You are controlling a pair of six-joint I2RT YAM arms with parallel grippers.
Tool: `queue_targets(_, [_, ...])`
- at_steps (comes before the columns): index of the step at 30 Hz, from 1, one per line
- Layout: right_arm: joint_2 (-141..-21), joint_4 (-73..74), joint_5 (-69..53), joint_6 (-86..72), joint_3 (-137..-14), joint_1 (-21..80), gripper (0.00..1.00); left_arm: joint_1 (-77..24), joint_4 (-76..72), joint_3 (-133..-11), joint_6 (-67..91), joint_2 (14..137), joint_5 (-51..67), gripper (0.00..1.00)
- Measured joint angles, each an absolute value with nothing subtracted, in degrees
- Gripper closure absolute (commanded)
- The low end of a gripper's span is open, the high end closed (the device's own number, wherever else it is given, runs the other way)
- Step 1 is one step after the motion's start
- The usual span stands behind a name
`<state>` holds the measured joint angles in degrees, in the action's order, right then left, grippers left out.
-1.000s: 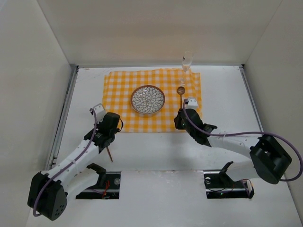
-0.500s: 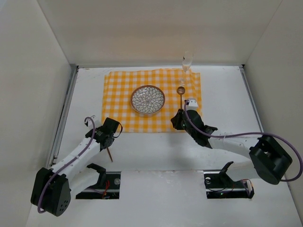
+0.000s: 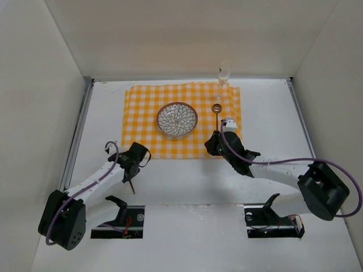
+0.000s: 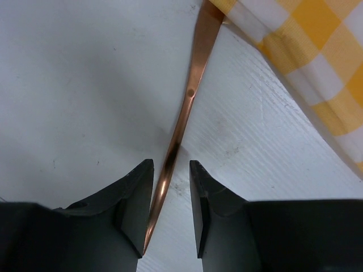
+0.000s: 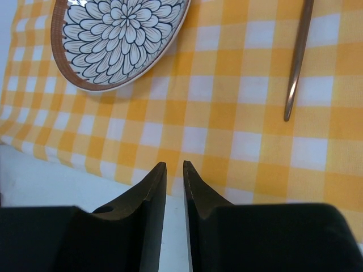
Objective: Set the dinner table for one person
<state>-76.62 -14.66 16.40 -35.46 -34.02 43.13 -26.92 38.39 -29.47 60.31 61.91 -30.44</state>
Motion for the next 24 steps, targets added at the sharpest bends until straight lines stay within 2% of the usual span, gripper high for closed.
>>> queue_targets(4, [-76.6, -14.7, 15.9, -35.5, -34.0, 43.1, 0.76, -26.9, 38.4, -29.2, 61.4, 60.4, -29.5, 0.74])
queue_targets(19, [-76.6, -14.7, 15.6, -35.6, -34.0, 43.0, 0.75, -28.0, 39.7, -27.9, 67.0, 60.2, -27.5, 0.73])
queue_targets(24, [-76.5, -14.7, 15.4, -35.6, -34.0, 42.3, 0.75, -29.6, 39.7, -27.9, 67.0, 61.5, -27.9, 0.81])
